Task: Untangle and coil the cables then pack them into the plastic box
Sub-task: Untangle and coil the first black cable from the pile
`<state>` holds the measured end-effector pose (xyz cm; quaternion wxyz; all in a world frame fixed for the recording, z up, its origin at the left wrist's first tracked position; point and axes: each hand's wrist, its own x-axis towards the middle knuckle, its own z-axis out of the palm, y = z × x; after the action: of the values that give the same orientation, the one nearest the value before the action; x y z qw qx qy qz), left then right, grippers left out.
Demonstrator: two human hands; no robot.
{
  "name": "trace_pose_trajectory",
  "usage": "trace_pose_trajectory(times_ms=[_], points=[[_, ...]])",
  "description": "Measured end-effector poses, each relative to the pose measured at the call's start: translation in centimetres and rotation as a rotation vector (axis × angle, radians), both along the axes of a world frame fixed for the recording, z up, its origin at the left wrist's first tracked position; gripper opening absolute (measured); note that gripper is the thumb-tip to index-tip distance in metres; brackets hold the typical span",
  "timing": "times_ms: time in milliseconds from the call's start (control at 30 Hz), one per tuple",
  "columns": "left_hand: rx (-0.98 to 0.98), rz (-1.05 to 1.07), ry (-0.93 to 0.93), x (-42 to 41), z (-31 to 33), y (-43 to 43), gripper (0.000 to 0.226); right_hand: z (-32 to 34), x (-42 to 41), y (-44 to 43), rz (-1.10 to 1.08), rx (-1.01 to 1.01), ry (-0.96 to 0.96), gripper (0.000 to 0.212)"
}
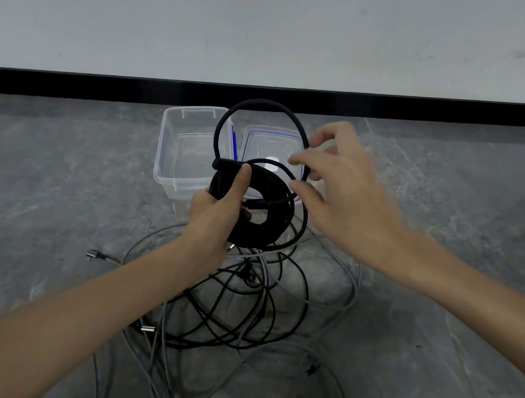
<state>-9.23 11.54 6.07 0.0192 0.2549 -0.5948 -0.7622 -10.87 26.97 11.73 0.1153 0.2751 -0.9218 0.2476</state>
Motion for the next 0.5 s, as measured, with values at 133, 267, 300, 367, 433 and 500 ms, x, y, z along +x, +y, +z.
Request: trace_pose_trajectory(times_ms=[133,267,300,367,433,500], points=[[-0.068,-0.049,0.042,-0.04,0.01,-0.15,0.027,0.0,-0.67,0.23,-0.015,-0.213,-0.041,0.049],[-0.118,-0.072,0.04,0.09,-0.17,0.1,0.026,-0.07,-0.9,0.24,-0.008,-0.145,-0.032,0.06],[-0.136,-0.07,0.03,0.13,-0.27,0.17,0.027,-0.08,-0.85,0.25,-0.004,-0.117,-0.036,0.062],[-0.192,-0.069,0.025,0.19,-0.45,0.32,0.027,-0.04,-0.76,0.3,-0.008,-0.06,-0.04,0.065],[-0.213,-0.069,0.031,0.22,-0.46,0.43,0.026,0.04,-0.71,0.27,-0.016,-0.024,-0.05,0.064],[-0.192,-0.069,0.033,0.17,-0.32,0.35,0.027,-0.14,-0.85,0.37,-0.022,-0.045,-0.097,0.065]])
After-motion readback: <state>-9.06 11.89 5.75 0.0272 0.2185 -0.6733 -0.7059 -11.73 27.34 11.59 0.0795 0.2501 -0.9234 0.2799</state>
